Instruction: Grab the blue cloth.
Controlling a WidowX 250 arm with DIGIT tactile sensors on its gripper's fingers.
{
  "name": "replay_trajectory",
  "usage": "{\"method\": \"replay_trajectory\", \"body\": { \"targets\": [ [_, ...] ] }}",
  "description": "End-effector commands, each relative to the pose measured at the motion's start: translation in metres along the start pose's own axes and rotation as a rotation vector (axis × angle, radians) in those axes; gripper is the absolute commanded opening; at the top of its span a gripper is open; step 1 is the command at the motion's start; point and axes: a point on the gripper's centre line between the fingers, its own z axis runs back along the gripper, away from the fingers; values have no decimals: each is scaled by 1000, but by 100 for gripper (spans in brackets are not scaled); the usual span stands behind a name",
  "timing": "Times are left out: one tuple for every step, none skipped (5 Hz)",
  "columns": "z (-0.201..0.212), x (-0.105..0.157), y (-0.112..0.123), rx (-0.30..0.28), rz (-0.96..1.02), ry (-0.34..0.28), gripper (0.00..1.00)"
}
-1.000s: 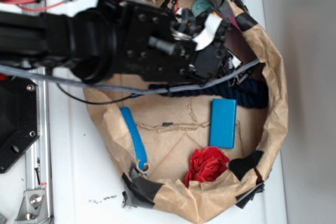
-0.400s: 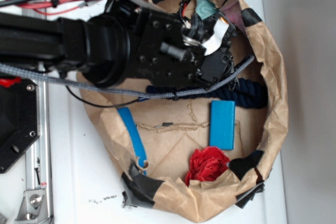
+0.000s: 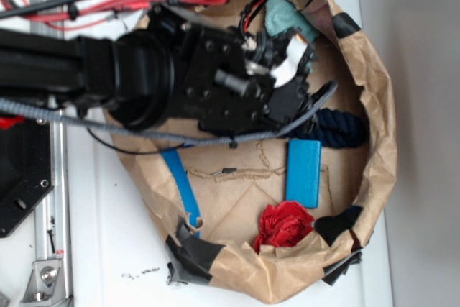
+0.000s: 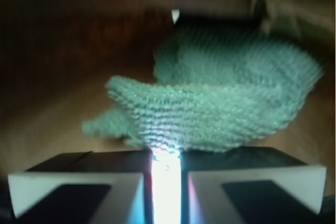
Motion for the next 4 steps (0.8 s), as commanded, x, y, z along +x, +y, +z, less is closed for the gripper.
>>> {"method": "replay_trajectory", "body": {
  "targets": [
    [95,11,-31,-169,-32,-30,0],
    [109,5,-38,-204,-39,-14,0],
    [102,1,-35,-175,-21,-9,93],
    [87,-2,-33,-141,-4,-4,100]
  ]
}}
